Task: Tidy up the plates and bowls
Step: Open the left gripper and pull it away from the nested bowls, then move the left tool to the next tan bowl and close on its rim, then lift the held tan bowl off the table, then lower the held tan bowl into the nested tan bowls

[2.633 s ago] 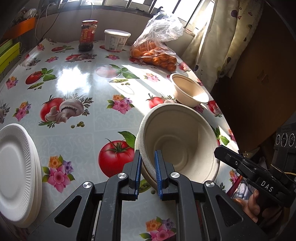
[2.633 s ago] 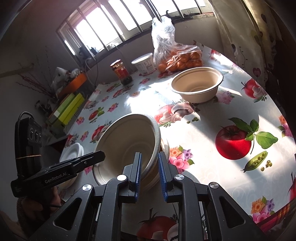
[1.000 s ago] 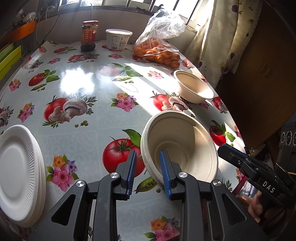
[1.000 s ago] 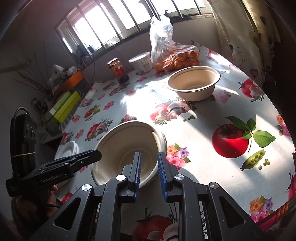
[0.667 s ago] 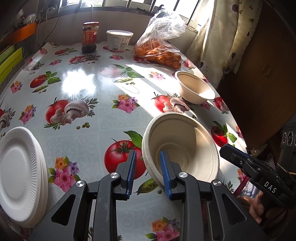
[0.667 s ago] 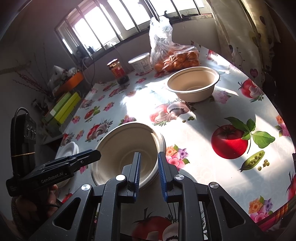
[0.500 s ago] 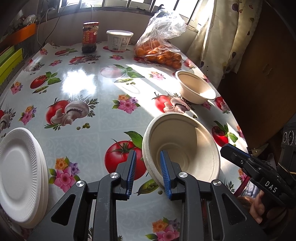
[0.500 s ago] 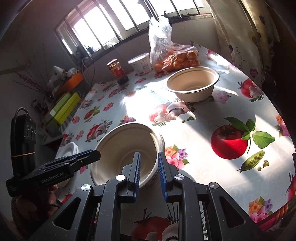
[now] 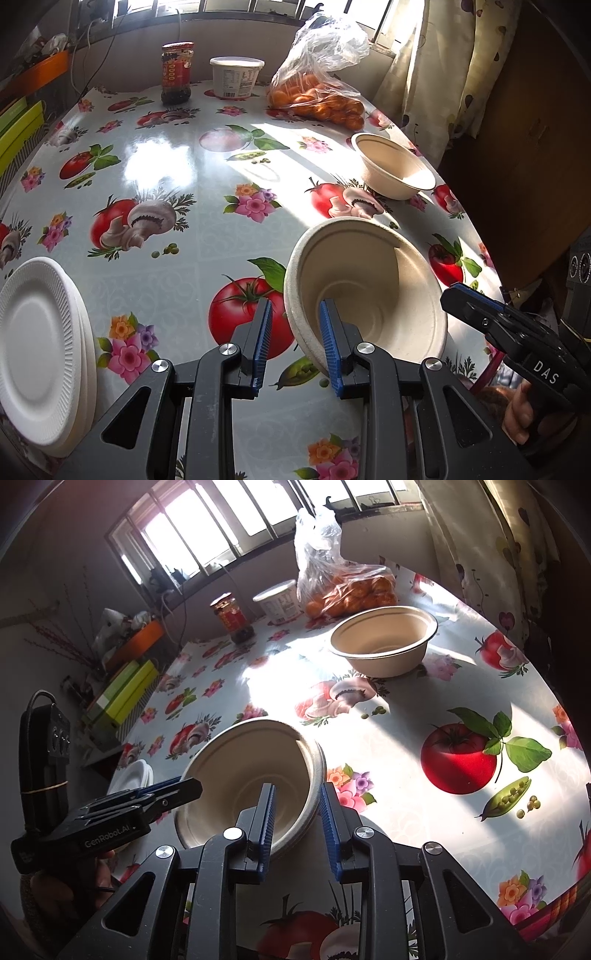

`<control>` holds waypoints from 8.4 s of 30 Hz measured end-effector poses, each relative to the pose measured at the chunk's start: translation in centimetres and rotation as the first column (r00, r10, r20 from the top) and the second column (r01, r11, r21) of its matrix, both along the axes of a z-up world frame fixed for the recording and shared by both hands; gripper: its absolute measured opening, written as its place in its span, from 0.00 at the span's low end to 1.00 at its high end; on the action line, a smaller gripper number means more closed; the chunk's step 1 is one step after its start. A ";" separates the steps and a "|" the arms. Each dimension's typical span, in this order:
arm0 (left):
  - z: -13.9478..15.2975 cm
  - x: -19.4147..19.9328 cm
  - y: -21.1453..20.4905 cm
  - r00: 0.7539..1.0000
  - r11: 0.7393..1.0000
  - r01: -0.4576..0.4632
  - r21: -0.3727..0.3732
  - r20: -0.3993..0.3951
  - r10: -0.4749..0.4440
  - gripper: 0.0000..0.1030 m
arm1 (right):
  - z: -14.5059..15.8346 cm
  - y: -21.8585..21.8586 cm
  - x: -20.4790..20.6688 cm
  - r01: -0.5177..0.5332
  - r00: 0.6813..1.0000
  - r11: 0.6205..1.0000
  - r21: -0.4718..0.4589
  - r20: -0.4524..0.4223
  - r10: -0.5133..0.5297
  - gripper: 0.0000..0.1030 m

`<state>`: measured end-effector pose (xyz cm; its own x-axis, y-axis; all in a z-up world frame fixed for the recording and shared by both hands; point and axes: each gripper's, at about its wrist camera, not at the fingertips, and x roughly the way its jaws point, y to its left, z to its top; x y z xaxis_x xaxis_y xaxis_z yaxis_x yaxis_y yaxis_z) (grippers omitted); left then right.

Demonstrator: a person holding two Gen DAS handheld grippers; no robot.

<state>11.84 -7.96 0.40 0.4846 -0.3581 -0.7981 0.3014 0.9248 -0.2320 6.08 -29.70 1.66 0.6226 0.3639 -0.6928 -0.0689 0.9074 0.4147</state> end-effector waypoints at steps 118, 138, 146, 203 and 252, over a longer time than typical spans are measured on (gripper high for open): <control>0.5 18.0 -13.8 0.919 0.920 0.391 0.026 -0.063 -0.389 0.21 | -1.3 -9.0 13.6 0.190 0.981 0.977 -0.093 -0.024 -0.193 0.28; 0.6 17.5 -13.7 0.923 0.922 0.384 0.036 -0.050 -0.383 0.21 | -0.9 -8.8 13.3 0.188 0.982 0.978 -0.092 -0.018 -0.190 0.27; 1.1 16.9 -13.3 0.923 0.923 0.383 0.038 -0.034 -0.382 0.21 | -0.4 -8.4 12.8 0.186 0.982 0.978 -0.095 -0.008 -0.188 0.27; 5.3 6.2 -5.2 0.960 0.961 0.276 -0.018 0.062 -0.274 0.21 | 4.3 -1.8 3.4 0.095 0.991 0.992 -0.085 0.103 -0.086 0.27; 2.3 0.4 -1.3 0.981 0.978 0.192 -0.078 0.002 -0.193 0.21 | 2.2 1.5 -0.9 0.035 0.998 0.996 -0.081 0.053 -0.031 0.28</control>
